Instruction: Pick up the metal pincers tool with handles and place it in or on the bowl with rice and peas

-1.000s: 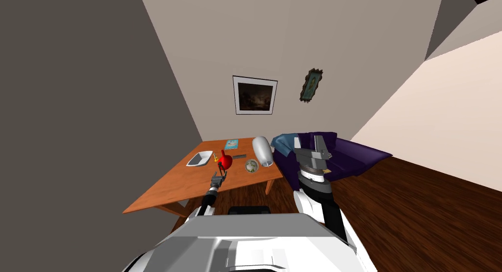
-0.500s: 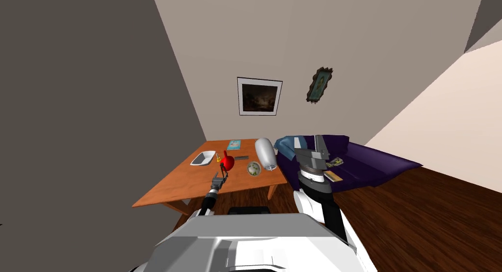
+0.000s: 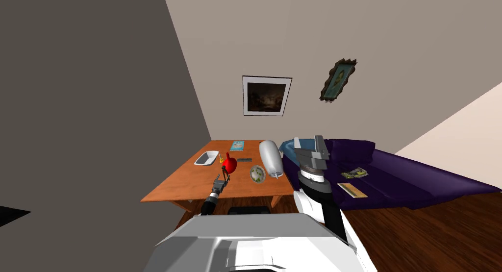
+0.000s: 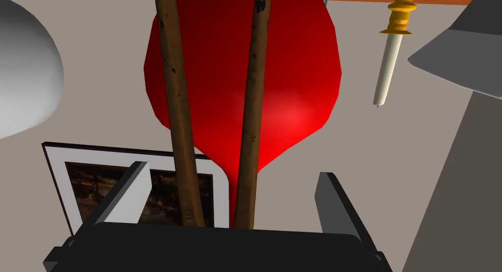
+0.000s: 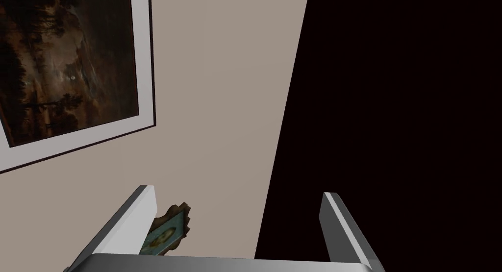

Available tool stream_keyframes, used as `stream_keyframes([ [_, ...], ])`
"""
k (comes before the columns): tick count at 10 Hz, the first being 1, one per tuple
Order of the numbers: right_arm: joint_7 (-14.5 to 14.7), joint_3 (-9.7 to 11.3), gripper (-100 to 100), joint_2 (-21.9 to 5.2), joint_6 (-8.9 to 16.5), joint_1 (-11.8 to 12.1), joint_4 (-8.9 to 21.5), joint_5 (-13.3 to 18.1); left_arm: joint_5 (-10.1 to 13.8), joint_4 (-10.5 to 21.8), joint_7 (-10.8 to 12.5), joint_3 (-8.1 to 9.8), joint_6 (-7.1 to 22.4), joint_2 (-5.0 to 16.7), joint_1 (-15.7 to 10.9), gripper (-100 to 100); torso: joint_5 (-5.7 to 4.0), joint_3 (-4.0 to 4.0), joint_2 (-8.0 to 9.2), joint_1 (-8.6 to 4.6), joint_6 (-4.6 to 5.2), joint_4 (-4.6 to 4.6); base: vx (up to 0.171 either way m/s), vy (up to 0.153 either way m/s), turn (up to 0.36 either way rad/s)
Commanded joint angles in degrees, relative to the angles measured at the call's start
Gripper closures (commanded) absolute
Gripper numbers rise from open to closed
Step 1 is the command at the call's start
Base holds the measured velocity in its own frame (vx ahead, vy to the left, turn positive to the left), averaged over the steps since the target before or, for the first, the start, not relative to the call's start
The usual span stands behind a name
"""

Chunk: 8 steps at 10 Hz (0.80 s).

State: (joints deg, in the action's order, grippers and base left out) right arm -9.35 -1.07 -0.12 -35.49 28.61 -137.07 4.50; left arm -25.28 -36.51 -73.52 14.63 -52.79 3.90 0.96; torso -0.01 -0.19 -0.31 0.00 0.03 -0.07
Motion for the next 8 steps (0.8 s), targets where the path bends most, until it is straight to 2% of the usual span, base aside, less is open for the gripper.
stream_keyframes([
  [1,0.0,0.0,0,0.0,0.0,0.0,0.0,0.0,-2.8,-2.9,1.7,-0.27,0.1,-0.6,2.0,-100,0.0,0.0,0.0,0.0,0.0,0.0,0.079,-0.013,0.145],
  [2,0.0,0.0,0,0.0,0.0,0.0,0.0,0.0,-2.8,-3.0,1.7,-0.27,0.1,-0.6,2.0,-100,0.0,0.01,0.01,0.0,-0.02,0.0,0.058,-0.019,0.143],
  [3,0.0,0.0,0,0.0,0.0,0.0,0.0,0.0,-5.1,-5.2,3.1,-0.48,0.0,-1.1,3.6,-100,0.0,0.04,0.08,-0.02,0.01,0.02,0.075,-0.024,0.141],
  [4,0.0,0.0,0,0.0,0.0,0.0,0.0,0.0,-5.1,-5.2,3.1,-0.48,0.0,-1.1,3.6,-100,-0.01,0.03,0.04,-0.04,-0.02,0.01,0.086,-0.02,0.09],
  [5,0.0,0.0,0,0.0,0.0,0.0,0.0,0.0,-7.5,-7.2,4.4,-0.68,0.0,-1.7,5.3,-100,-0.01,0.01,0.01,-0.02,0.0,0.0,0.109,-0.007,0.174],
  [6,0.0,0.0,0,0.0,0.0,0.0,0.0,0.0,-7.5,-7.4,4.4,-0.68,0.0,-1.7,5.3,-100,0.0,-0.03,-0.07,0.02,-0.02,-0.01,0.083,-0.016,0.112],
  [8,0.0,0.0,0,0.0,0.0,0.0,0.0,0.0,-11.6,-11.8,7.2,-1.09,-0.2,-2.7,8.7,-100,-0.01,0.0,-0.01,-0.05,-0.02,0.0,0.109,-0.034,0.238],
])
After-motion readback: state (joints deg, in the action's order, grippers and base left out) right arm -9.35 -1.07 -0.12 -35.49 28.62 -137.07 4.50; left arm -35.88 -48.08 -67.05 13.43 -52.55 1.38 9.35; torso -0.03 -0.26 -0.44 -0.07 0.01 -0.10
